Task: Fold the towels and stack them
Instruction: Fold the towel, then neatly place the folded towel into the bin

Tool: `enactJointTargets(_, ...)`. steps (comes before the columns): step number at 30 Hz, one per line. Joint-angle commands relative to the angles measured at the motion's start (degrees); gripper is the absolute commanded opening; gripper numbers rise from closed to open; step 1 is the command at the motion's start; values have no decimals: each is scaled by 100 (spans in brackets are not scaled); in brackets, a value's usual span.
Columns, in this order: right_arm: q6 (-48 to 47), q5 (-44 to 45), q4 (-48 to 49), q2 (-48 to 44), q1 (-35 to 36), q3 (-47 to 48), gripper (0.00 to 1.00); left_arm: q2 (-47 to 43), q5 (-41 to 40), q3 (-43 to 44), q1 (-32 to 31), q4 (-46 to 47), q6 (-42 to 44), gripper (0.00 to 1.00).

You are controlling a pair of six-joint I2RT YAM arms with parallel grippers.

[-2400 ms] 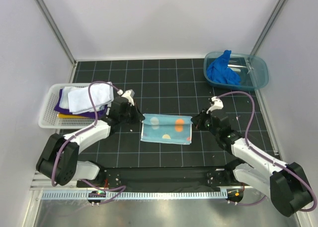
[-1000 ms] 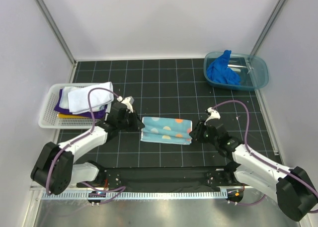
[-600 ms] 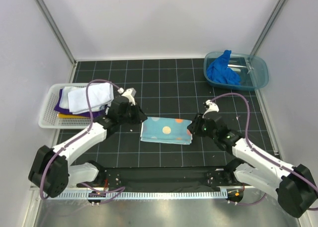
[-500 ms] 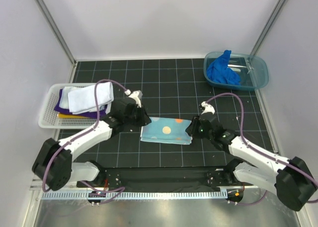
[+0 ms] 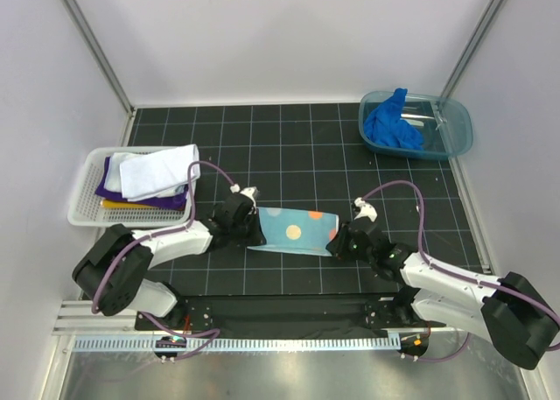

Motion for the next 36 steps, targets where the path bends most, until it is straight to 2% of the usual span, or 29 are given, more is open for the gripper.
enactJointTargets(1,104,109,-48,-42,25,-31,29,-56,-161,-133,-16,164,-28,3)
enactJointTargets(7,51,180,-426,-270,25,224,29,-610,-458,472,-7,-573,165,17)
enactJointTargets(9,8,241,-619,-402,25,347,30,-847,-906,675,-16,-915,201,25)
enactJointTargets(10,-1,276,-680,-454,34,382,30,-909,-1404,763,-7,-1257,157,29)
enactJointTargets(11,-10,355,-785,-490,17,409,30,-962,-1574,868,2,-1382,140,37)
enactJointTargets(15,-63,505,-1006,-631,25,637,32,-980,-2042,896,186,-1647,-1,52)
enactJointTargets(20,-133,558,-963,-508,25,918,32,-559,-1314,843,677,-1340,-1,62)
enactJointTargets(24,-221,497,-839,-183,25,1068,32,-277,-594,694,1056,-1058,-36,67)
enactJointTargets(28,-238,435,-559,98,25,1086,32,-14,127,492,1171,-584,-27,70)
enactJointTargets(31,-256,348,-278,414,25,1147,32,197,444,334,1197,-267,-133,71)
enactJointTargets(36,-300,259,-31,819,25,1209,31,321,384,-26,1188,-144,-457,70)
